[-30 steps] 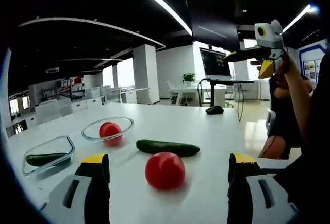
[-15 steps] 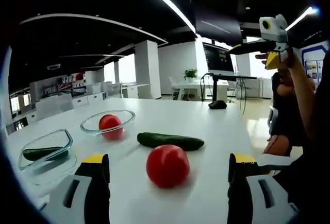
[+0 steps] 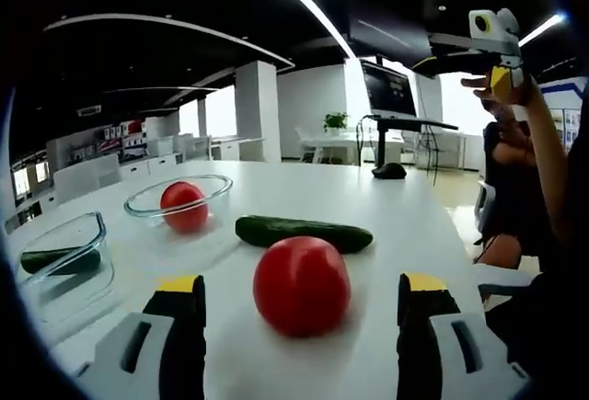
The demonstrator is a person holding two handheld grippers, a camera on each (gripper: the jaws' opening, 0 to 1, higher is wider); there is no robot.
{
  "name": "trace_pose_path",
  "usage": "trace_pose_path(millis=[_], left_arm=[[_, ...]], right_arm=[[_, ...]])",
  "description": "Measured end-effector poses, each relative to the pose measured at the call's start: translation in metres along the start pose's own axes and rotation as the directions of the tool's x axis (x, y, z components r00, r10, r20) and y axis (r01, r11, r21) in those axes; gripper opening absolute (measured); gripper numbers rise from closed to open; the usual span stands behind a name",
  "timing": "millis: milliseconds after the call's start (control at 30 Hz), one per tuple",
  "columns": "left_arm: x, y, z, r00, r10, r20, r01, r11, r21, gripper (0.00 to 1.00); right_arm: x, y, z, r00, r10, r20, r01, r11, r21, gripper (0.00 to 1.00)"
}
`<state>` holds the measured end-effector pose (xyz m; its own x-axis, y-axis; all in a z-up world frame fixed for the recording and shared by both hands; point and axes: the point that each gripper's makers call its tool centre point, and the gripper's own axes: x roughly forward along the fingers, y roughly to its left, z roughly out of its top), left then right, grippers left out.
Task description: Sort the scattered tomatoes and cucumbers on the table and place them into their respective storage containers
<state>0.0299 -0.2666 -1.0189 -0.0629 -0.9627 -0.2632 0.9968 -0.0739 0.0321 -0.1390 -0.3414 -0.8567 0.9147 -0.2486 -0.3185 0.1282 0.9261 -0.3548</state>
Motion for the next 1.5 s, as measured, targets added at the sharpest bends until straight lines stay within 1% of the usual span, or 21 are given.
trace_pose_path(millis=[67, 167, 233, 300, 400, 533, 600, 633, 667, 800, 833, 867, 933, 967, 1033, 1200, 1300, 1500], left_arm=[[0.003, -0.001, 0.0, 1.0, -0.004, 0.005, 0.004, 1.0, 0.003, 0.83], [0.009, -0.002, -0.001, 1.0, -0.007, 0.007, 0.007, 1.0, 0.022, 0.77], [0.011, -0.002, -0.001, 1.0, -0.011, 0.011, 0.011, 1.0, 0.027, 0.69], [0.011, 0.001, 0.0, 1.0, 0.004, 0.017, -0.005, 1.0, 0.029, 0.6], [0.012, 0.002, 0.0, 1.0, 0.012, 0.021, -0.013, 0.999, 0.035, 0.6], [0.013, 0.0, -0.001, 1.0, 0.002, 0.019, -0.003, 1.0, 0.022, 0.58], [0.014, -0.003, -0.003, 1.0, -0.011, 0.012, 0.011, 1.0, 0.017, 0.48], [0.013, 0.002, -0.002, 1.0, 0.015, 0.017, -0.016, 0.999, 0.028, 0.47], [0.013, -0.001, -0.003, 1.0, -0.007, 0.015, 0.007, 1.0, 0.015, 0.47], [0.014, -0.002, -0.003, 1.0, -0.008, 0.018, 0.007, 1.0, 0.025, 0.47], [0.014, -0.003, -0.003, 1.0, -0.01, 0.021, 0.009, 0.999, 0.045, 0.47], [0.015, -0.003, -0.005, 1.0, -0.011, 0.018, 0.01, 0.997, 0.081, 0.47], [0.016, -0.003, -0.008, 1.0, -0.001, 0.012, 0.0, 0.991, 0.131, 0.48], [0.017, -0.003, -0.012, 1.0, 0.01, 0.006, -0.011, 0.985, 0.174, 0.48], [0.019, -0.004, -0.015, 1.0, 0.029, 0.0, -0.028, 0.977, 0.211, 0.49], [0.019, -0.001, -0.013, 1.0, 0.029, 0.006, -0.03, 0.988, 0.154, 0.47], [0.019, 0.002, -0.012, 1.0, 0.028, 0.005, -0.028, 0.995, 0.097, 0.45], [0.019, 0.002, -0.011, 1.0, 0.022, 0.007, -0.022, 0.998, 0.057, 0.44]], right_arm=[[0.0, 0.0, -0.001, 1.0, 0.0, -0.002, 0.0, 1.0, 0.004, 0.92], [-0.001, -0.002, -0.001, 1.0, -0.007, -0.002, 0.007, 1.0, 0.003, 0.92], [-0.001, -0.002, -0.002, 1.0, -0.006, -0.001, 0.006, 1.0, 0.006, 0.92], [-0.002, -0.003, -0.002, 1.0, -0.008, -0.001, 0.008, 1.0, 0.005, 0.92], [-0.003, -0.005, -0.003, 1.0, -0.012, -0.001, 0.012, 1.0, 0.003, 0.92], [-0.003, -0.005, -0.002, 1.0, -0.012, -0.001, 0.012, 1.0, 0.003, 0.92], [-0.003, -0.004, -0.003, 1.0, -0.01, -0.001, 0.01, 1.0, 0.004, 0.92], [-0.003, -0.004, -0.003, 1.0, -0.01, -0.001, 0.01, 1.0, 0.004, 0.92], [-0.004, -0.004, -0.003, 1.0, -0.01, -0.001, 0.01, 1.0, 0.004, 0.92], [-0.004, -0.003, -0.004, 1.0, -0.008, -0.005, 0.008, 1.0, 0.001, 0.91], [-0.004, -0.003, -0.003, 1.0, -0.006, -0.003, 0.006, 1.0, 0.002, 0.91], [-0.004, -0.002, -0.003, 1.0, -0.002, -0.001, 0.002, 1.0, -0.001, 0.91], [-0.004, -0.002, -0.002, 1.0, 0.002, 0.002, -0.002, 1.0, -0.003, 0.91], [-0.003, -0.002, -0.003, 1.0, 0.003, -0.002, -0.003, 1.0, 0.002, 0.91], [-0.002, -0.002, -0.004, 1.0, 0.003, -0.007, -0.003, 1.0, -0.001, 0.9], [0.0, 0.0, -0.004, 1.0, 0.016, -0.005, -0.016, 1.0, 0.002, 0.9], [0.001, 0.002, -0.006, 1.0, 0.024, -0.012, -0.024, 1.0, 0.001, 0.9], [0.001, 0.001, -0.005, 1.0, 0.021, -0.007, -0.021, 1.0, 0.005, 0.89]])
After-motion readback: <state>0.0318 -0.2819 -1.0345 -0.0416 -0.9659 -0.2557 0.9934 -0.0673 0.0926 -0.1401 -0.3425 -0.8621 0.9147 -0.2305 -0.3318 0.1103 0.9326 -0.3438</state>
